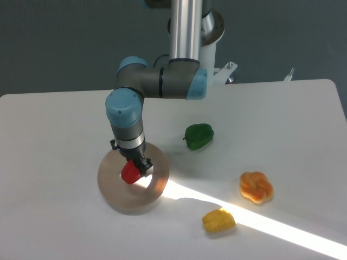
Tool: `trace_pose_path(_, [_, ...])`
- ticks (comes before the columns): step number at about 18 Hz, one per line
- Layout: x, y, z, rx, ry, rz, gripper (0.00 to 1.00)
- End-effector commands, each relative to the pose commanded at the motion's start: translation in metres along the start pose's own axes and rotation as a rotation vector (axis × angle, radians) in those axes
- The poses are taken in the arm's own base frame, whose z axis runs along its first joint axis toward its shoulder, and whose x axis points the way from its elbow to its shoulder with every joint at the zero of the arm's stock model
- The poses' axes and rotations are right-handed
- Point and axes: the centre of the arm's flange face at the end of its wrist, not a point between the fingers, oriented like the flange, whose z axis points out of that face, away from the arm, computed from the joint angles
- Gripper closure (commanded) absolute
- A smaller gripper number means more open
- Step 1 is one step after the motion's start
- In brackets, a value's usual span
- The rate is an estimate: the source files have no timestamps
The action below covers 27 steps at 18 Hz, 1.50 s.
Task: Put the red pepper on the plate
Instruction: 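Lower the red pepper onto the glass plate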
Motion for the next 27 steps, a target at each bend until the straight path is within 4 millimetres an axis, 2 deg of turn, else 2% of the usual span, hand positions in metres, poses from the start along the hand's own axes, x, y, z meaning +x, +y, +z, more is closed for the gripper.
trace_pose_path(15, [0.002,0.006,0.013,-0.038,-0.003,0.084,0.63])
trace_pose_path(27, [0.006,0.010,0.016,-0.045,0.003,0.093,0.62])
